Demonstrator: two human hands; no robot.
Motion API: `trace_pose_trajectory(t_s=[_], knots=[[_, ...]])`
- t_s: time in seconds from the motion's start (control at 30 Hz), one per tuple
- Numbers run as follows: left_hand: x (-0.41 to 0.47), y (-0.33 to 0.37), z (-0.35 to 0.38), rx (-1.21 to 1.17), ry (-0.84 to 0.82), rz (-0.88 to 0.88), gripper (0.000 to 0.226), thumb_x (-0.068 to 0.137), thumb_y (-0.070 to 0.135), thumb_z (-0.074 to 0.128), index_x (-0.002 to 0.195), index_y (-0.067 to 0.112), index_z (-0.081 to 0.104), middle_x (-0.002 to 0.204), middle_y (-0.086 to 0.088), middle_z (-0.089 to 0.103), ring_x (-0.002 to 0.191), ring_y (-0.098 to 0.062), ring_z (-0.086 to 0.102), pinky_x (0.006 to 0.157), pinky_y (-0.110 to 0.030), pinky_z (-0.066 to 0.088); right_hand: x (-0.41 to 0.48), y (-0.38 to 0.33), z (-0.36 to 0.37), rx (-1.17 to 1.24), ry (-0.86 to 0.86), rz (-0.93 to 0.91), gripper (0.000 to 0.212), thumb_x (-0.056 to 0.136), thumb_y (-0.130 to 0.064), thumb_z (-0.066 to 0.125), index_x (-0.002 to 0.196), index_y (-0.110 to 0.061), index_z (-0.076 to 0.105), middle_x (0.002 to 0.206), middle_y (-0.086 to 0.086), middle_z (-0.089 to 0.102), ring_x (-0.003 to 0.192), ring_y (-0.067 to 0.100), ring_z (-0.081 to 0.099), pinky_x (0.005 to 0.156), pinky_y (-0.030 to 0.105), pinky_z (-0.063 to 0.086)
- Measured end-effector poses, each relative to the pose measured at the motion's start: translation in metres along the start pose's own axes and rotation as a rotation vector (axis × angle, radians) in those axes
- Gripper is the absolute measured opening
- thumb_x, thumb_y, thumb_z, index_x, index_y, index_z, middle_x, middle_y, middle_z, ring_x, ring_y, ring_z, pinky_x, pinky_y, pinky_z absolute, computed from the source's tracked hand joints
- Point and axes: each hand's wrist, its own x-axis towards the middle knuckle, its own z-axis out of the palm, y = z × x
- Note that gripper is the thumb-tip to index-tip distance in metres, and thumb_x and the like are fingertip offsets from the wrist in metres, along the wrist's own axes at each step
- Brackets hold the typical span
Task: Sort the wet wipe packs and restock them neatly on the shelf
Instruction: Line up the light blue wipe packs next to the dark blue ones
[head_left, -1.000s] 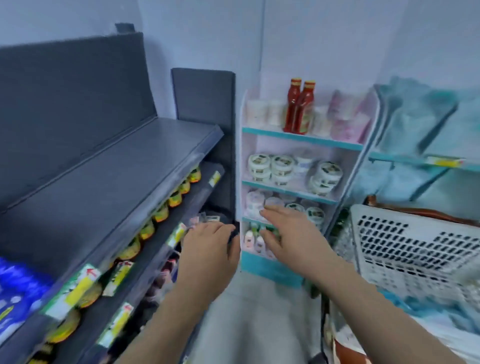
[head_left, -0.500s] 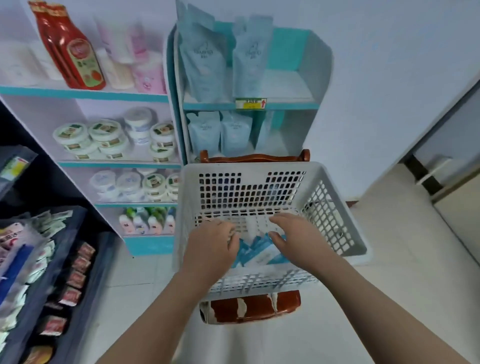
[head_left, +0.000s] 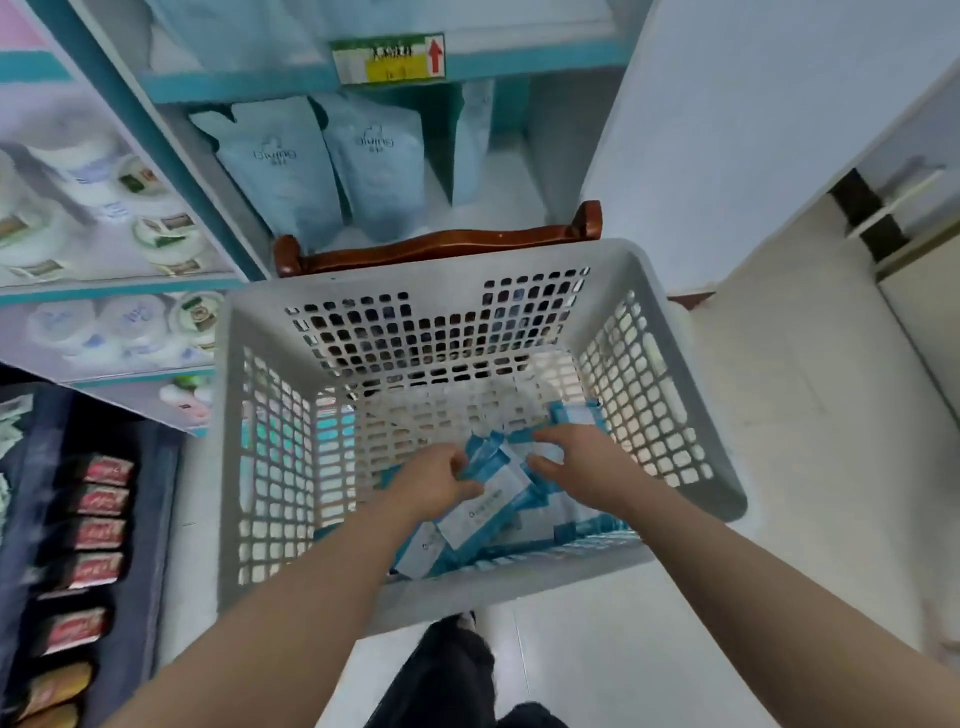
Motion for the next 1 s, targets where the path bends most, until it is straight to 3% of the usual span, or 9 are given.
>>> trace_pose_trajectory(t_s=[0.07,0.17,0.37,0.57,0.7,0.87,1.0], knots=[[0.016,-0.002,0.009,-0.019,-0.059,-0.049,0.022,0.083,0.031,0.072,0.091,0.018,0.056,0.081,0.006,0.053,0.072,-0.009,0.049,0.06,-0.024,0.037,0.015,0.01,0.006,0.014,-0.049,0.034,0.047,0.094,-0.039,0.056,0.136,-0.02,0.052,0.139,0.002,0.054,0.126,0.02,0.049,0.102,0.031,0.041],[0.032,-0.005,0.021,-0.029,-0.106,-0.117,0.035,0.079,0.03,0.075,0.106,0.019,0.056,0.095,0.005,0.052,0.085,-0.011,0.05,0.07,-0.024,0.037,0.034,0.023,0.011,0.05,-0.104,0.062,0.049,0.092,-0.042,0.057,0.136,-0.021,0.052,0.14,0.0,0.052,0.129,0.019,0.047,0.107,0.032,0.038],[0.045,-0.02,0.024,0.002,-0.123,-0.12,0.035,0.078,0.023,0.076,0.109,0.02,0.06,0.103,0.004,0.058,0.09,-0.011,0.053,0.076,-0.023,0.04,0.062,0.041,0.019,0.073,-0.258,0.061,0.049,0.09,-0.038,0.062,0.134,-0.018,0.054,0.134,0.002,0.057,0.12,0.019,0.054,0.103,0.035,0.043],[0.031,-0.054,-0.006,-0.085,0.0,-0.244,0.034,0.085,0.016,0.069,0.117,0.011,0.061,0.108,0.0,0.062,0.093,-0.015,0.056,0.078,-0.025,0.042,0.088,0.041,0.037,0.12,-0.318,-0.026,0.037,0.086,-0.026,0.068,0.122,-0.021,0.063,0.114,0.0,0.067,0.094,0.013,0.06,0.074,0.019,0.044],[0.016,-0.077,-0.019,-0.124,0.046,-0.363,0.029,0.086,0.016,0.069,0.113,0.009,0.061,0.108,-0.006,0.062,0.093,-0.022,0.059,0.077,-0.029,0.046,0.102,0.034,0.051,0.247,-0.255,0.003,0.036,0.081,-0.022,0.075,0.115,-0.014,0.062,0.113,0.003,0.064,0.102,0.018,0.06,0.088,0.032,0.05],[0.007,-0.087,-0.015,-0.151,0.032,-0.427,0.028,0.085,0.019,0.07,0.11,0.011,0.06,0.108,-0.005,0.063,0.093,-0.02,0.058,0.077,-0.03,0.045,0.112,0.029,0.068,0.123,-0.305,0.022,0.044,0.064,-0.04,0.083,0.095,-0.02,0.059,0.107,0.007,0.056,0.085,0.019,0.058,0.076,0.029,0.049],[0.007,-0.086,-0.012,-0.172,-0.043,-0.444,0.034,0.086,0.023,0.069,0.117,0.013,0.058,0.112,-0.004,0.062,0.101,-0.023,0.059,0.088,-0.035,0.049,0.11,0.028,0.065,0.14,-0.32,0.018,0.044,0.071,-0.031,0.082,0.104,-0.012,0.06,0.111,0.006,0.049,0.09,0.018,0.055,0.079,0.027,0.047]])
